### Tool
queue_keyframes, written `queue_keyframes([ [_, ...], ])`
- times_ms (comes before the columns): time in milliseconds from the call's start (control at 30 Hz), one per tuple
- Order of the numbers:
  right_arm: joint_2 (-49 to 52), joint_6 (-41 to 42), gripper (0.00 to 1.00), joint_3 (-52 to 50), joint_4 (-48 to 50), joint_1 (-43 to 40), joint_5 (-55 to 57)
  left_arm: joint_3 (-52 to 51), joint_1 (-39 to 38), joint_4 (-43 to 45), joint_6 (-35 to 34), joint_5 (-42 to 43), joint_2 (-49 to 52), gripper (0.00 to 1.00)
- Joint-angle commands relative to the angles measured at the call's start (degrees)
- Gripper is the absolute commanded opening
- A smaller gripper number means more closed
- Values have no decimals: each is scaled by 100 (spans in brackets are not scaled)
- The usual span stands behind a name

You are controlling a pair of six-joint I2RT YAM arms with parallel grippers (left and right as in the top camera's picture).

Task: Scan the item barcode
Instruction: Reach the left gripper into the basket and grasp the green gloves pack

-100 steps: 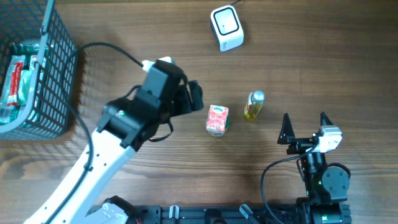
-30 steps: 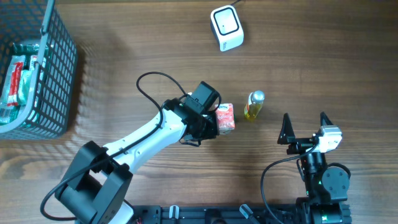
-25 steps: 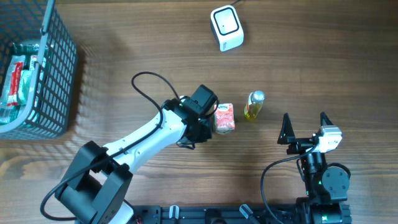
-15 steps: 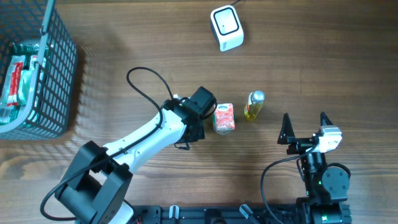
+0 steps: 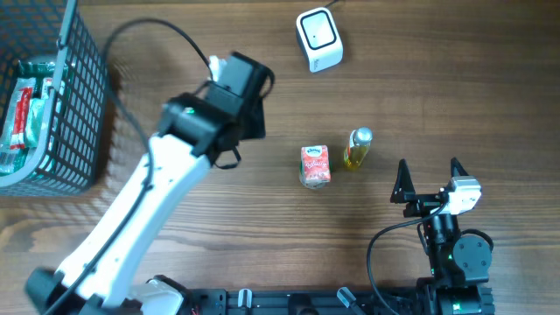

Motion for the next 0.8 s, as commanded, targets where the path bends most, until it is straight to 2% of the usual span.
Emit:
queue_keyframes([
  [0,-7,0,100,-11,15,-33,76,894,219,90,1143,-619,-426,43],
  [133,-7,0,100,-11,13,-33,76,1650,643,280,1775,-1504,-612,51],
  [233,-7,0,99,-11,15,-33,76,1773,1147,780,2122,-1941,-787,62],
  [300,-7,0,100,-11,15,-33,76,1770,1558,1051,2184,-1937,-855,62],
  [367,-7,-2,100,-11,13,-33,76,1770,1980,1215,2181,-1934,-855,70],
  [467,-7,-2,100,-11,15,-33,76,1770,2562,1281,2188,-1934,-800,76],
  [600,-7,2,100,-11,15,-33,76,1770,3274,1261,2328,-1932,-673,77],
  [767,-7,0,100,-11,15,-33,76,1770,4059,1279,2745,-1821,-398,86],
])
